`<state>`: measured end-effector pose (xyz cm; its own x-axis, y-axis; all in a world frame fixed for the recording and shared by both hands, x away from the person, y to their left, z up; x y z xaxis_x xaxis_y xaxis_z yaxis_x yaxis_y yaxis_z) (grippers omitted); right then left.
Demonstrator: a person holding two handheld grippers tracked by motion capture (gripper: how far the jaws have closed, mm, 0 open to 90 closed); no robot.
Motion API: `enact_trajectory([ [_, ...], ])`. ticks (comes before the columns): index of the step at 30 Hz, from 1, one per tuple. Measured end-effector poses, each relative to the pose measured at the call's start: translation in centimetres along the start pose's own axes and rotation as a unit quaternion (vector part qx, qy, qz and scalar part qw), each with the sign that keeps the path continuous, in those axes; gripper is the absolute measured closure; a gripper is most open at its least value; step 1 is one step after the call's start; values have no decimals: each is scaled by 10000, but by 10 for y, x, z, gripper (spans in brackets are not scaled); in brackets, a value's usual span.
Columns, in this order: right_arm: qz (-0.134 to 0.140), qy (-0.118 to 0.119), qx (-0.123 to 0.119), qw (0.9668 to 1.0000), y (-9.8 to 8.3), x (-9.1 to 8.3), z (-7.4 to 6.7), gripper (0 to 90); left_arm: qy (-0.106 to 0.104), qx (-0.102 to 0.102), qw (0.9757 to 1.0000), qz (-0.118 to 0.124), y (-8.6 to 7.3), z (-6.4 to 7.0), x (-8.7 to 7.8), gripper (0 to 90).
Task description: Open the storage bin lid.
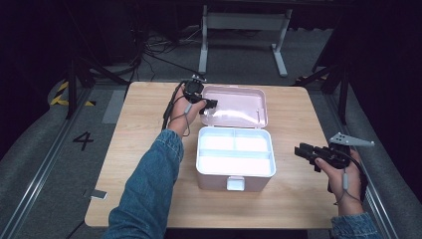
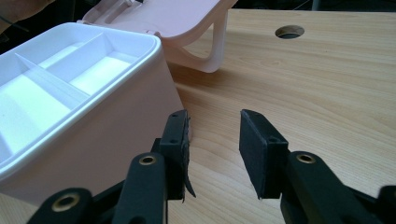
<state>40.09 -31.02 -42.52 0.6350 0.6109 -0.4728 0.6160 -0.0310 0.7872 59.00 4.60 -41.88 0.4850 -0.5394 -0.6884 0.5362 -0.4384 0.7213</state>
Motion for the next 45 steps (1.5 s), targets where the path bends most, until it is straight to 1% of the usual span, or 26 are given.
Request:
enact_trajectory([
  [3,-10,5,12,10000,0,0,0,632,6,-123,9999,-89,-2,0,3,365],
  [6,-3,11,12,10000,0,0,0,631,-49,-224,9995,-221,-5,0,5,362],
  [7,-4,11,13,10000,0,0,0,630,-42,-228,9994,-264,-6,-1,6,356],
  [10,-11,5,13,10000,0,0,0,629,69,-47,9991,-404,-9,-2,7,361],
  [14,-8,-7,23,10000,-1,0,1,627,123,-24,9995,-285,-8,-1,6,334],
  [16,-18,-6,32,10000,-1,0,1,625,158,56,9995,-267,-8,0,4,312],
  [17,-18,1,28,10000,-1,0,1,625,215,126,9993,-267,-7,0,2,298],
  [19,-7,-12,33,10000,-1,0,1,623,292,183,9992,-197,-5,1,-2,279],
  [20,-1,-14,28,10000,-1,0,1,622,303,179,9992,-171,-5,2,-5,271],
  [23,-26,-3,28,10000,-1,0,1,620,285,278,9992,-35,-2,5,-14,265],
  [24,-23,-3,28,10000,-1,1,1,620,285,278,9992,-35,-2,5,-14,263],
  [25,-23,-3,28,10000,-1,1,1,620,252,334,9991,40,0,9,-20,263],
  [27,-34,-10,31,10000,-2,2,1,619,228,408,9988,108,1,14,-28,260],
  [28,-56,22,45,10000,-2,2,0,618,183,526,9982,238,2,19,-39,258],
  [29,-60,17,48,10000,-1,3,0,618,183,526,9982,238,2,19,-39,257],
  [30,-58,27,36,10000,-1,3,1,618,173,621,9973,360,3,26,-52,257],
  [31,-50,20,59,10000,0,4,1,617,151,685,9966,423,4,29,-58,257],
  [32,-44,44,32,10000,2,5,1,617,151,685,9966,423,4,29,-58,256],
  [33,-47,43,35,10000,3,6,0,615,152,806,9952,533,4,35,-73,256],
  [37,-41,129,12,9999,12,9,-2,605,103,990,9921,757,3,48,-99,256],
  [38,-42,140,8,9999,14,10,-2,602,83,1017,9919,760,2,51,-106,256],
  [39,-34,156,-16,9999,16,11,-3,599,91,1120,9905,789,1,53,-114,256],
  [41,-41,178,-53,9998,20,13,-2,596,126,1189,9891,858,-3,58,-127,255],
  [42,-58,190,-44,9998,22,14,-1,596,149,1224,9886,868,-5,59,-132,255],
  [43,-39,191,-54,9998,23,15,-1,594,149,1224,9886,868,-5,59,-132,255],
  [45,-42,204,-26,9998,25,15,0,593,205,1300,9871,913,-11,61,-144,254],
])
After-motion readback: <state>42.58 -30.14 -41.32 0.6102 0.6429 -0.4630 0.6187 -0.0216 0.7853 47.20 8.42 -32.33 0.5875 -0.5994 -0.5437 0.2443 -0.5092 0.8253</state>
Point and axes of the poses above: each handheld gripper's, and its own axes: x roughly forward along the jaws, y roughly out of its top, z roughly to its right, the point moved 6 cm from there along x, roughly forward along the jaws, and after that the axes turned 11 degrees about x, right-handed, at the moved point
